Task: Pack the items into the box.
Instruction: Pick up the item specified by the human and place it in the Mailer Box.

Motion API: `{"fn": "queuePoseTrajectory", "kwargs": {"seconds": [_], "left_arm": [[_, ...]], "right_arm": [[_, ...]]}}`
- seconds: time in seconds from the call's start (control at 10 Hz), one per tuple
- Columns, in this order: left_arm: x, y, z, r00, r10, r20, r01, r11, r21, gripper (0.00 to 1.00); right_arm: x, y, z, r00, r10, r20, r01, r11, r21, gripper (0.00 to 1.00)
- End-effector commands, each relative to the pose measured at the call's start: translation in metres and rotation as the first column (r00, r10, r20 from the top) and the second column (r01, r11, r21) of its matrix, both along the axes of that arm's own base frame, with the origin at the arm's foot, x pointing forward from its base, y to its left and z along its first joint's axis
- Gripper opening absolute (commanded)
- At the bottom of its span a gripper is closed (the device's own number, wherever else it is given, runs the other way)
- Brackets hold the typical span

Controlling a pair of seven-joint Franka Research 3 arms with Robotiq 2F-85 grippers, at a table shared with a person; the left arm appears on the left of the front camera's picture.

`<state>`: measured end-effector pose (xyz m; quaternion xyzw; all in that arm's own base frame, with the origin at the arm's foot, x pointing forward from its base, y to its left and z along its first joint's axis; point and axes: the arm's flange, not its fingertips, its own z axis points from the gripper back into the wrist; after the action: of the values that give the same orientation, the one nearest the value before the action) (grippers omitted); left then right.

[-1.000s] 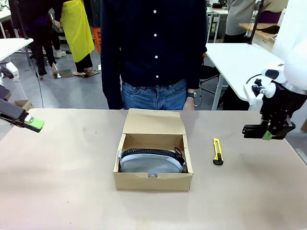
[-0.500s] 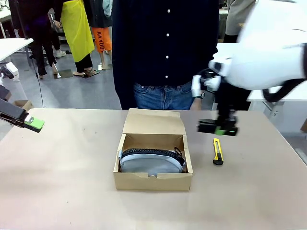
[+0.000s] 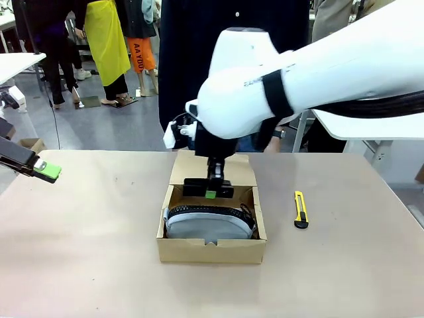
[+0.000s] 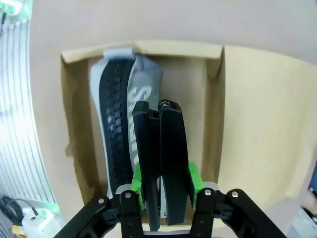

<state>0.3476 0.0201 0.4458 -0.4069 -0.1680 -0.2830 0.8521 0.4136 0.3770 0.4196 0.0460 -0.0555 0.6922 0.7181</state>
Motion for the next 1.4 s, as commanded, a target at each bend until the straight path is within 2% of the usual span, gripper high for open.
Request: {"fn": "queuePoseTrajectory", "kwargs": {"seconds": [0.0,0.7,0.8,0.9,1.3], "left_arm": [[-0.0014,0.0028,-0.0009,1.000,-0.008,0.011,0.008,1.000,0.003,1.00],[-0.0014,0.0028,-0.0009,1.000,-0.008,0.011,0.008,1.000,0.003,1.00],[-0.0014,0.0028,-0.0009,1.000,-0.008,0.011,0.008,1.000,0.003,1.00],[-0.0014,0.0028,-0.0009,1.000,-0.008,0.011,0.008,1.000,0.003,1.00],[-0.0014,0.0028,-0.0009,1.000,-0.008,0.011,0.008,1.000,0.003,1.00]], "right_arm": [[0.0044,0.0088,0.0016,1.000,-0.025,-0.007,0.025,1.000,-0.015,0.42],[-0.0001,-0.0001,0.0022,1.000,-0.021,0.006,0.021,0.998,-0.060,0.42],[-0.0007,-0.0002,0.0016,1.000,-0.011,0.004,0.011,0.998,-0.061,0.94],[-0.0010,0.0001,0.0021,1.000,-0.007,0.008,0.007,0.998,-0.062,1.00],[-0.0018,-0.0007,0.0006,1.000,-0.009,0.006,0.009,0.998,-0.070,1.00]]}}
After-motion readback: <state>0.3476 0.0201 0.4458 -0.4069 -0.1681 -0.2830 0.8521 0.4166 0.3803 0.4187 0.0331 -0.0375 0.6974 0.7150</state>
